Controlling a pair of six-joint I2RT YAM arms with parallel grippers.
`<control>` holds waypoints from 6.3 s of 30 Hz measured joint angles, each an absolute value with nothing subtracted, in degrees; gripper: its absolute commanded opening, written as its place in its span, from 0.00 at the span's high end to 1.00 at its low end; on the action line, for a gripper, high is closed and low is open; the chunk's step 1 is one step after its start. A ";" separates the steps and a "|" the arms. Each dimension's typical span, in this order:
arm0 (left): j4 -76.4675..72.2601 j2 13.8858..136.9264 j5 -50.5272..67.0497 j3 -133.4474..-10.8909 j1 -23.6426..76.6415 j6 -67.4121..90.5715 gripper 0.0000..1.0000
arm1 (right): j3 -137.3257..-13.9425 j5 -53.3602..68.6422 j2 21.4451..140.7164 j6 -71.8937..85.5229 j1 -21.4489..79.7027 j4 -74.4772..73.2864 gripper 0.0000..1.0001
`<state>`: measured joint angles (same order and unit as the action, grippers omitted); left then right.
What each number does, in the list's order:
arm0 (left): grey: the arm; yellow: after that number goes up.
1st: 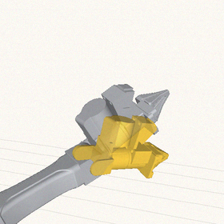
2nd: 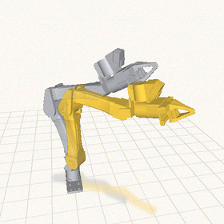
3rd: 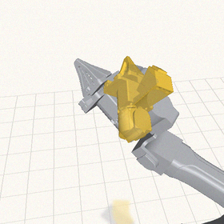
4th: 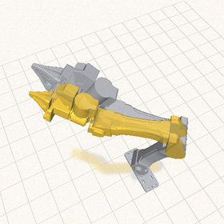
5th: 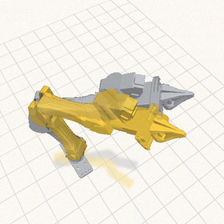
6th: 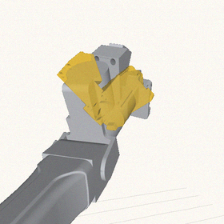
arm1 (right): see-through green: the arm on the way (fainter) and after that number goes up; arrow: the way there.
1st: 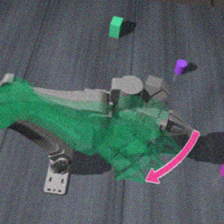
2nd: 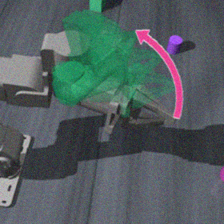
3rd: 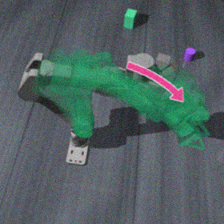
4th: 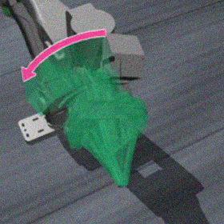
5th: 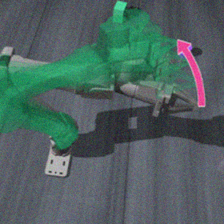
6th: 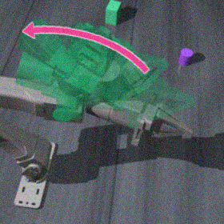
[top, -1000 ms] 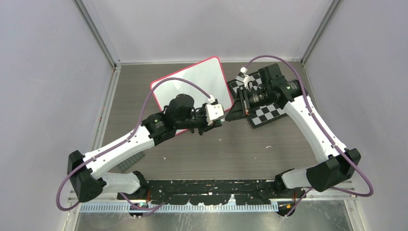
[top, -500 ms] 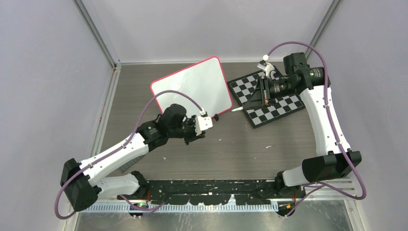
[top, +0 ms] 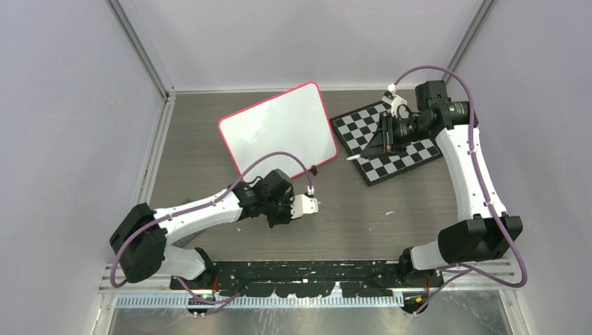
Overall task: Write a sentence on the whiteboard
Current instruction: Place the pen cap at the center of the board, then move the whiteboard to the center of the board, then write a sentence on the whiteboard.
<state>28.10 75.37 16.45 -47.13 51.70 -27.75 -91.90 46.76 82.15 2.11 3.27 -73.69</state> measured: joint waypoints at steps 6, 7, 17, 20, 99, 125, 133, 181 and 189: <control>28.25 82.43 12.27 -47.24 54.63 -29.32 0.98 | -89.84 41.36 81.34 2.35 3.25 -71.57 1.00; 28.32 83.70 11.64 -47.37 54.94 -29.41 0.98 | -89.71 40.45 81.19 2.48 3.25 -71.50 1.00; 28.88 90.37 6.39 -50.19 56.60 -29.32 0.87 | -89.71 32.12 80.60 3.29 3.25 -70.43 1.00; 29.08 91.39 5.76 -51.27 56.64 -29.10 0.77 | -89.78 29.08 80.60 4.58 3.25 -70.22 1.00; 51.86 118.19 54.74 -118.04 3.88 3.64 0.78 | -81.28 22.96 77.60 -6.48 25.56 -25.54 1.00; 70.91 117.64 63.13 -117.71 10.22 -21.74 1.00 | -77.19 23.66 75.61 -6.04 27.59 -24.84 1.00; 70.89 117.80 62.00 -117.73 12.67 -19.79 0.62 | -76.84 22.48 75.61 -6.17 31.09 -24.29 1.00; 69.45 105.84 61.71 -103.11 3.29 -9.45 1.00 | -78.54 8.47 88.71 -12.53 50.35 -8.10 1.00; 68.95 105.47 61.76 -102.28 3.27 -11.00 1.00 | -78.54 8.19 88.86 -13.37 50.41 -8.43 1.00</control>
